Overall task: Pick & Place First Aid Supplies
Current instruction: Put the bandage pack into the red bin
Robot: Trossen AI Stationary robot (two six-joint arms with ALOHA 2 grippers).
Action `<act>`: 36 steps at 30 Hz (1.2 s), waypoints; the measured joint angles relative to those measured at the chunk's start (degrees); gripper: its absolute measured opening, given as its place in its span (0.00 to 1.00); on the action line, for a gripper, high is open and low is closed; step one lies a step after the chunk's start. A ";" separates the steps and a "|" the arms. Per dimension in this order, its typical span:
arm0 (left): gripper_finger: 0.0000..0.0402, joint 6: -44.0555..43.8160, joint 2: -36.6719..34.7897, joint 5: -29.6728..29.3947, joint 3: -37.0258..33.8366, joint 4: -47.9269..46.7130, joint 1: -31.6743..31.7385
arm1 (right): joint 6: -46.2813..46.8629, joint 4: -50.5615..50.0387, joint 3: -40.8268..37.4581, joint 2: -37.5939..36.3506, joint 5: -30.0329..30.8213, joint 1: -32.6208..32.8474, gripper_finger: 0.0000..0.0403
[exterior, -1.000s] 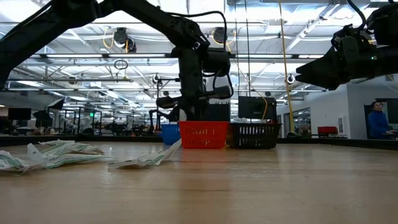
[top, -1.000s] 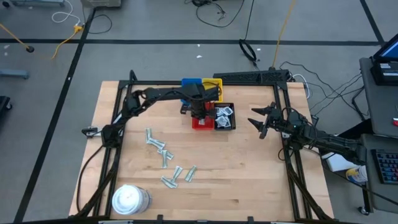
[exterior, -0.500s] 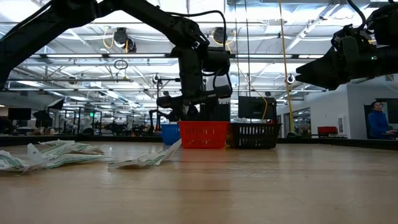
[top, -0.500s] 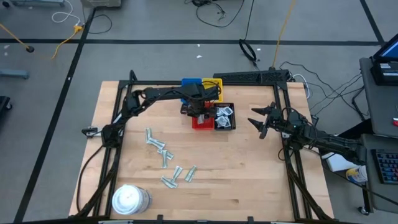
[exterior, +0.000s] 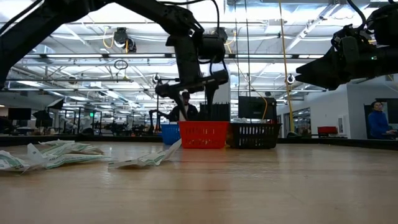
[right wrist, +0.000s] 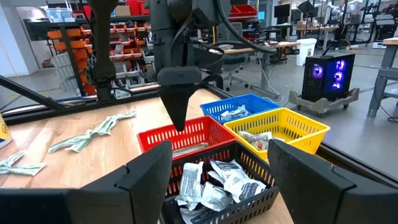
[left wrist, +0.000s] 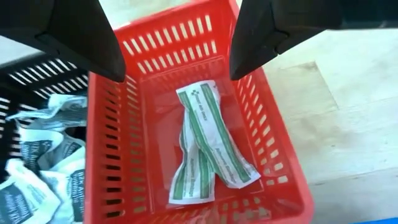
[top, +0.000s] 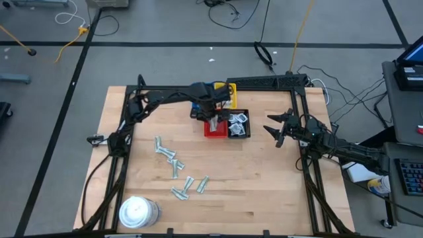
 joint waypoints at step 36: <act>0.73 -12.42 -31.21 -2.91 -39.20 8.25 -2.84 | 0.02 0.00 0.02 -0.02 -0.01 0.00 0.65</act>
